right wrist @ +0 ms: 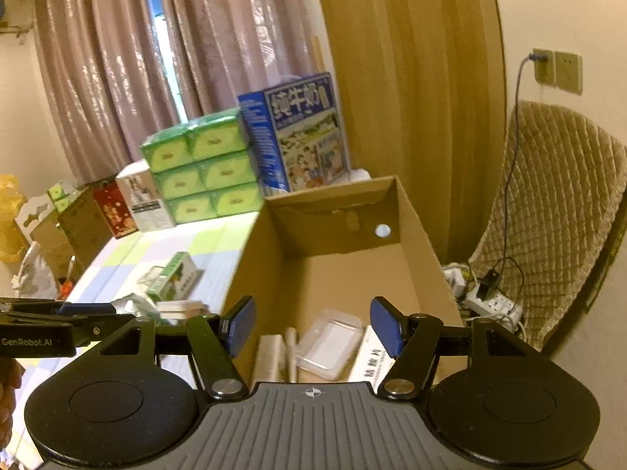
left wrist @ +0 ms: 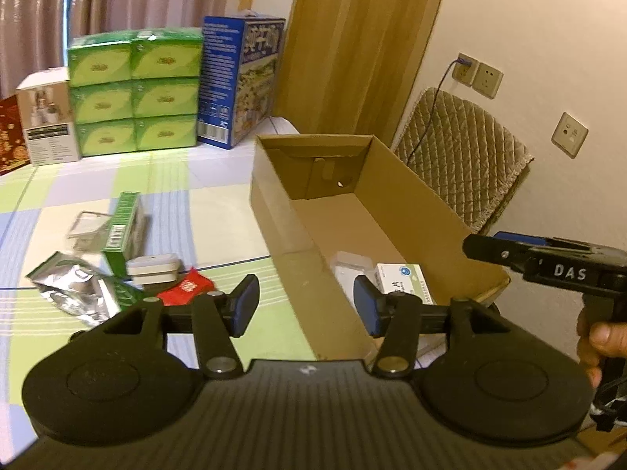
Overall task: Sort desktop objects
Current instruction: 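Move both grippers back over the table toward the foil bag and cable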
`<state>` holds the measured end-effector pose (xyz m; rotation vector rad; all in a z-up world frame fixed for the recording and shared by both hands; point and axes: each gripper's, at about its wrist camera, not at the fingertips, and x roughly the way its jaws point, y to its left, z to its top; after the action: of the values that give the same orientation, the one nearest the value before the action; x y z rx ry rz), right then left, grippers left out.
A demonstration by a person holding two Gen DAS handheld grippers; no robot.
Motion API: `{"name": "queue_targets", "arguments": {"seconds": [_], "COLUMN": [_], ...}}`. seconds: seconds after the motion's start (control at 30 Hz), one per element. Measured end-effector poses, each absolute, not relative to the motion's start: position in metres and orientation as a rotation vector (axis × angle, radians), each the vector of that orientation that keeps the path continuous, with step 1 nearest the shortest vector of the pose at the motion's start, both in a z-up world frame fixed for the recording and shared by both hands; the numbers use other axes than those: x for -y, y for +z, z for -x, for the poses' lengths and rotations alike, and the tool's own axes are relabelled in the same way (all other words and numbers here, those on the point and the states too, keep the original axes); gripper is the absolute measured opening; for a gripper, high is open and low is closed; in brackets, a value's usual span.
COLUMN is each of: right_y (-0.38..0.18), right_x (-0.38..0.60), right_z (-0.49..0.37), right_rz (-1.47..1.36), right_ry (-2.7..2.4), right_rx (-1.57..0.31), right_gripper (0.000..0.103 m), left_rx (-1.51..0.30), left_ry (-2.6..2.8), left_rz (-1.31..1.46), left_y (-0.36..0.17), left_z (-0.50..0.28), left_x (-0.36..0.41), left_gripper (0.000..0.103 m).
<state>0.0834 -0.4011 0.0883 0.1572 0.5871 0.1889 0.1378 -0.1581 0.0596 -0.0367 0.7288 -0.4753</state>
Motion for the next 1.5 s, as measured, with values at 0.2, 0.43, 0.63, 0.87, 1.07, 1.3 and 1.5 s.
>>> {"name": "queue_targets", "arguments": {"seconds": [0.2, 0.43, 0.63, 0.87, 1.07, 1.3, 1.5], "right_y": [0.102, 0.110, 0.110, 0.104, 0.090, 0.065, 0.042], "right_x": [0.377, 0.345, 0.318, 0.282, 0.250, 0.219, 0.199], "right_z": [-0.071, -0.062, -0.059, -0.056, -0.060, -0.067, -0.081], "right_rz": [-0.141, -0.112, -0.083, -0.046, -0.025, 0.012, 0.059], "right_ry": [0.227, 0.281, 0.321, 0.381, 0.432, 0.486, 0.520], "right_rx": [-0.564, -0.557, -0.561, -0.573, -0.592, -0.632, -0.657], "right_gripper": [0.075, 0.094, 0.101, 0.101, 0.101, 0.101, 0.101], "left_rx": [-0.714, -0.692, -0.682, -0.694, -0.720, -0.744, -0.769], "left_ry": [-0.425, -0.355, -0.301, -0.220, -0.153, -0.111, -0.106], "left_rz": [0.041, 0.045, 0.050, 0.035, 0.027, 0.033, 0.005], "left_y": [0.068, 0.073, 0.074, 0.066, 0.052, 0.034, 0.014], "left_z": [-0.120, -0.099, -0.087, -0.076, -0.072, -0.080, -0.096], "left_x": [0.129, 0.089, 0.056, 0.018, -0.016, -0.046, -0.055], "left_gripper": [0.059, 0.080, 0.090, 0.100, 0.102, 0.102, 0.102]}}
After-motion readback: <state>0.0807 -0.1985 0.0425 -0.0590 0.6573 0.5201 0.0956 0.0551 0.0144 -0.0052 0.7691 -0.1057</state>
